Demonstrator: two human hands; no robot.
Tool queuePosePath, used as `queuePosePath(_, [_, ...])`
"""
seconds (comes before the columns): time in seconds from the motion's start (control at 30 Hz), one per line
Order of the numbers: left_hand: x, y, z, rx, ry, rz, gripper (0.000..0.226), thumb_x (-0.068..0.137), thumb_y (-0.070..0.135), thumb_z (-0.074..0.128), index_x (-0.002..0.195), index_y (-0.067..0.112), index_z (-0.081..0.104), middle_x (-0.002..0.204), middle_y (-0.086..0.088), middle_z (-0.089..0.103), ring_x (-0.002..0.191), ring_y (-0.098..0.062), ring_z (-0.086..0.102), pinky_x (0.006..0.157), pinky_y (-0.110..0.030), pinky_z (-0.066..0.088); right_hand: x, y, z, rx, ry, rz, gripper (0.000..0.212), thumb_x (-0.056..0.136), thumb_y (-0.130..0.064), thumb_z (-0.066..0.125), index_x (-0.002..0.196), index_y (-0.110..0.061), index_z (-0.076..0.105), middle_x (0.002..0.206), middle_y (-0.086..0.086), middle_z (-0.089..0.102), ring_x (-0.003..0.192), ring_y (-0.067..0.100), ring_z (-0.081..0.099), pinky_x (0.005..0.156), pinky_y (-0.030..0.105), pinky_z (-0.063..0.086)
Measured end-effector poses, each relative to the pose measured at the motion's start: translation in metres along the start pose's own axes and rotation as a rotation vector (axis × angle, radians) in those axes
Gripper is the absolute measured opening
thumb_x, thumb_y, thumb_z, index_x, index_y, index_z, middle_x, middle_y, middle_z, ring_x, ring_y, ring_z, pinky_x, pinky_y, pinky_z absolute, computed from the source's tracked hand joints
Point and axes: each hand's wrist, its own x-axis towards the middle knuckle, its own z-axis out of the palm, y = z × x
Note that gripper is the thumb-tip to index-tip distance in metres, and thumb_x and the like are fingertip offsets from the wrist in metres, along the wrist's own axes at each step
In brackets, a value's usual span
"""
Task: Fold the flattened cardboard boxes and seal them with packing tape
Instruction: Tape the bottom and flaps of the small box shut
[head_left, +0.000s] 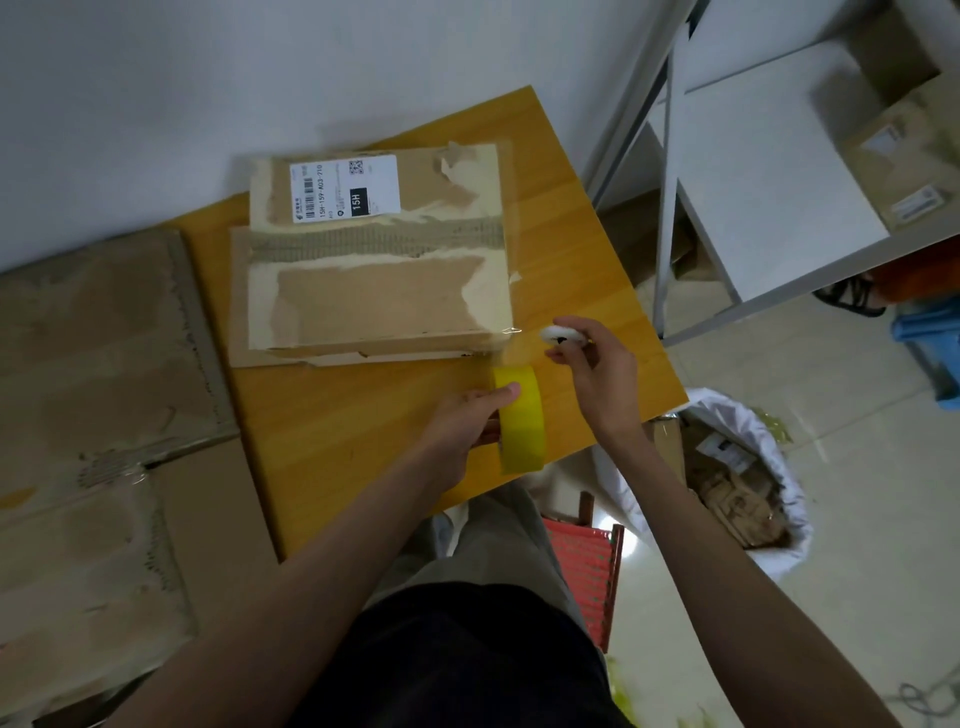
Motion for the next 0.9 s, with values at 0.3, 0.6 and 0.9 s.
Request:
queuePosePath(0.3, [-0.002, 0.001, 0.001, -0.017, -0.014, 0.003, 0.045, 0.091, 0.035, 0.070, 0.127, 0.009, 0.063, 0.112, -0.006, 0.071, 0.093, -0.018, 0.069, 0.065, -0.024, 0.053, -0.002, -0.014, 0.003, -0.214, -0.166, -0.368, 0.019, 0.089, -0.004, 0.071, 0.106, -0.010, 0.070, 0.102, 0.004, 0.069, 0.096, 0.015, 0.061, 0.083, 0.020, 0.047])
queuePosePath(0.6, [-0.001, 0.002, 0.002, 0.007, -0.005, -0.003, 0.049, 0.092, 0.035, 0.068, 0.129, 0.004, 0.061, 0.121, -0.014, 0.068, 0.105, -0.025, 0.067, 0.076, -0.028, 0.053, 0.009, 0.009, -0.004, -0.403, -0.180, -0.454, 0.017, 0.084, 0.005, 0.071, 0.100, -0.003, 0.072, 0.096, 0.009, 0.069, 0.095, 0.026, 0.059, 0.082, 0.031, 0.048])
queuePosePath(0.9, [0.001, 0.003, 0.002, 0.052, -0.016, -0.010, 0.046, 0.095, 0.034, 0.066, 0.126, 0.000, 0.062, 0.114, -0.012, 0.070, 0.104, -0.026, 0.067, 0.078, -0.028, 0.052, 0.030, 0.055, 0.014, -0.542, -0.392, 0.033, 0.030, 0.089, 0.006, 0.060, 0.116, -0.003, 0.072, 0.110, 0.022, 0.067, 0.101, 0.037, 0.061, 0.081, 0.038, 0.045])
